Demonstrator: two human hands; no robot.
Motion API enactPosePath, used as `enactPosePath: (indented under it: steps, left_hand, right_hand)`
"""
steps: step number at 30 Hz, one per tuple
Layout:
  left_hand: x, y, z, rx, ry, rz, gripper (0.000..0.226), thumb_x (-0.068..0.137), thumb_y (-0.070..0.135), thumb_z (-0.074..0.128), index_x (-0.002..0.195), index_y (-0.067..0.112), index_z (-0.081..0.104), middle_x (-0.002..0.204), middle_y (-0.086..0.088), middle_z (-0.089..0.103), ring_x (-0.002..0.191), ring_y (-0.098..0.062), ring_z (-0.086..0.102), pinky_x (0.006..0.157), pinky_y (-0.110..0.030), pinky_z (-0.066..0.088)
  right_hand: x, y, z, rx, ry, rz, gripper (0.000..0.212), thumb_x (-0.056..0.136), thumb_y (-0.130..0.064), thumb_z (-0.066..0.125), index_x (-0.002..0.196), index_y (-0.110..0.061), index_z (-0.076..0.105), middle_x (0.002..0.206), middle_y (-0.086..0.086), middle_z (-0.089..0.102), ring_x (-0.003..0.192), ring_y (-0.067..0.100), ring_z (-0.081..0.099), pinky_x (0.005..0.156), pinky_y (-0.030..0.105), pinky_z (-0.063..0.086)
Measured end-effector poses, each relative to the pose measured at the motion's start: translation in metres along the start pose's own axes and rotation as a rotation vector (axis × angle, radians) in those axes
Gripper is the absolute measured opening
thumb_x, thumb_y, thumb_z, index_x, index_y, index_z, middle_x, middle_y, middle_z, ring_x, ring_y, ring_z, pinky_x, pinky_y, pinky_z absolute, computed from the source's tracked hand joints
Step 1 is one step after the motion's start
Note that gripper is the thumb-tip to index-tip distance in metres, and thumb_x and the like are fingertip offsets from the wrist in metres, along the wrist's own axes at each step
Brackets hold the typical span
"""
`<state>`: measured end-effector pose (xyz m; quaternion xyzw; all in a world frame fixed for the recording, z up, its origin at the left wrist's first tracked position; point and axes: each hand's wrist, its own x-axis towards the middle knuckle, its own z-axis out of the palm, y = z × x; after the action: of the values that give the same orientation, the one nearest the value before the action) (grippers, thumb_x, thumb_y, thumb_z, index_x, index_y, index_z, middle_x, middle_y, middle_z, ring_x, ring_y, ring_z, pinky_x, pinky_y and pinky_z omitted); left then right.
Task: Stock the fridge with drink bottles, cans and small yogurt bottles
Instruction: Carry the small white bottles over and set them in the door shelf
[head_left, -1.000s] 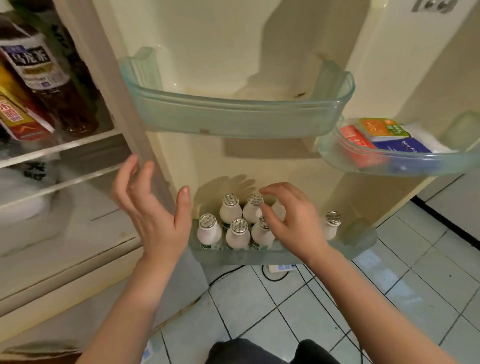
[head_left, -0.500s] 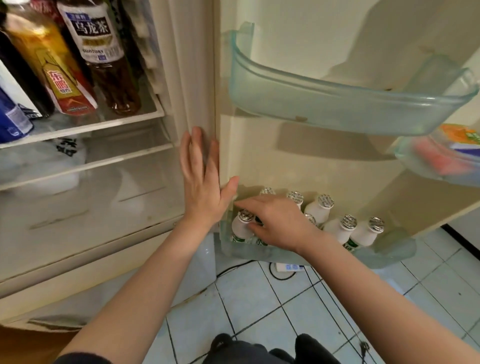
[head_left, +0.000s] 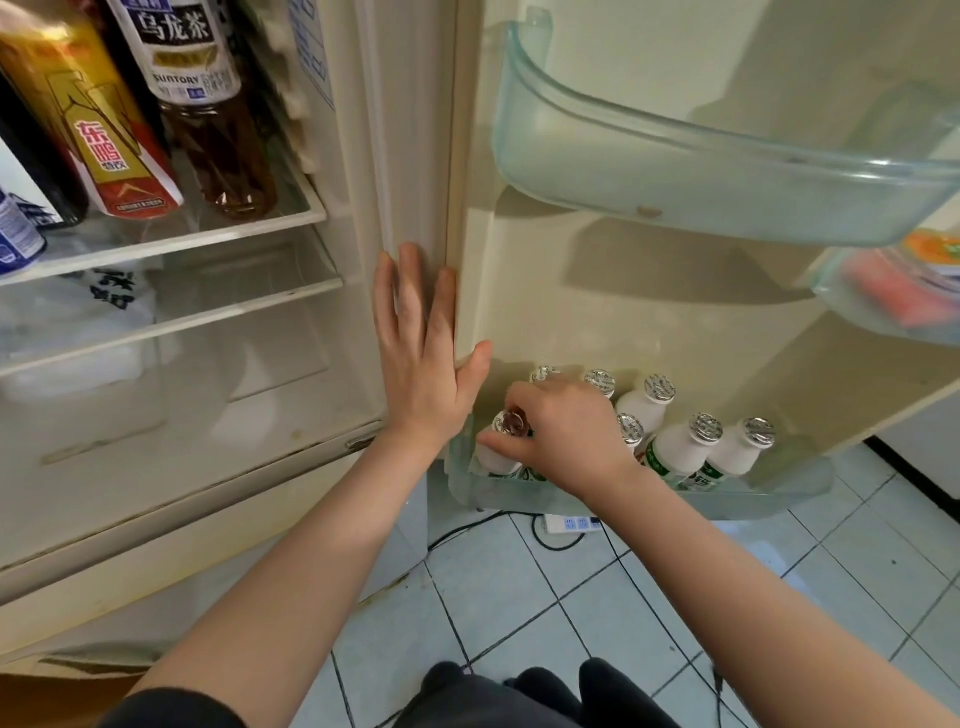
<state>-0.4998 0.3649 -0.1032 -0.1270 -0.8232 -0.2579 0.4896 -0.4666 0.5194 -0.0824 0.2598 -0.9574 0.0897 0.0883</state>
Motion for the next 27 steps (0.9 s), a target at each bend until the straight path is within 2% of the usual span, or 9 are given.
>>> enactPosePath:
  steps: [3, 5, 7, 12, 21, 27]
  left_hand:
    - [-0.001, 0.000, 0.000, 0.003, 0.000, 0.002, 0.055, 0.099, 0.047, 0.024, 0.141, 0.012, 0.020, 0.144, -0.027, 0.019, 0.134, -0.052, 0.016, 0.116, -0.053, 0.015]
    - [-0.001, -0.001, -0.001, -0.001, -0.004, -0.001, 0.055, 0.098, 0.047, 0.025, 0.142, 0.016, 0.016, 0.145, -0.025, 0.018, 0.136, -0.050, 0.014, 0.116, -0.052, 0.015]
    - [-0.001, 0.000, 0.000, -0.006, -0.002, -0.004, 0.055, 0.098, 0.047, 0.025, 0.143, 0.017, 0.016, 0.145, -0.024, 0.017, 0.136, -0.049, 0.014, 0.117, -0.052, 0.014]
    - [-0.002, 0.000, 0.001, -0.014, 0.011, -0.006, 0.055, 0.099, 0.048, 0.024, 0.143, 0.016, 0.017, 0.145, -0.025, 0.017, 0.136, -0.050, 0.014, 0.117, -0.051, 0.014]
    - [-0.002, 0.000, 0.002, 0.001, 0.020, -0.005, 0.056, 0.099, 0.047, 0.025, 0.141, 0.010, 0.022, 0.145, -0.027, 0.018, 0.136, -0.051, 0.015, 0.116, -0.051, 0.015]
    - [-0.002, 0.000, 0.003, -0.006, 0.018, -0.009, 0.056, 0.099, 0.048, 0.025, 0.143, 0.015, 0.017, 0.146, -0.024, 0.017, 0.137, -0.049, 0.015, 0.116, -0.052, 0.015]
  right_hand:
    - [-0.004, 0.002, -0.001, 0.075, -0.002, 0.043, 0.042, 0.077, -0.057, 0.063, 0.089, -0.017, 0.064, 0.075, 0.002, 0.063, 0.070, 0.021, 0.054, 0.059, 0.029, 0.036]
    - [-0.007, 0.004, -0.003, 0.112, -0.034, -0.017, 0.034, 0.081, -0.045, 0.062, 0.102, -0.019, 0.065, 0.079, 0.001, 0.066, 0.075, 0.023, 0.060, 0.063, 0.029, 0.039]
    - [-0.009, 0.004, -0.005, 0.142, -0.078, -0.043, 0.027, 0.085, -0.036, 0.058, 0.107, -0.021, 0.064, 0.082, 0.001, 0.067, 0.077, 0.024, 0.061, 0.062, 0.029, 0.040]
    - [-0.007, 0.004, -0.001, 0.151, -0.122, -0.006, 0.035, 0.087, -0.047, 0.055, 0.113, -0.024, 0.060, 0.096, -0.002, 0.068, 0.089, 0.019, 0.060, 0.070, 0.031, 0.044]
    - [-0.010, 0.002, 0.006, 0.179, -0.093, 0.057, 0.035, 0.085, -0.051, 0.057, 0.103, -0.021, 0.063, 0.094, -0.001, 0.067, 0.090, 0.019, 0.059, 0.072, 0.037, 0.047]
    - [-0.012, 0.002, 0.006, 0.212, -0.048, 0.049, 0.036, 0.082, -0.054, 0.057, 0.100, -0.023, 0.065, 0.089, -0.003, 0.068, 0.087, 0.018, 0.059, 0.070, 0.037, 0.048]
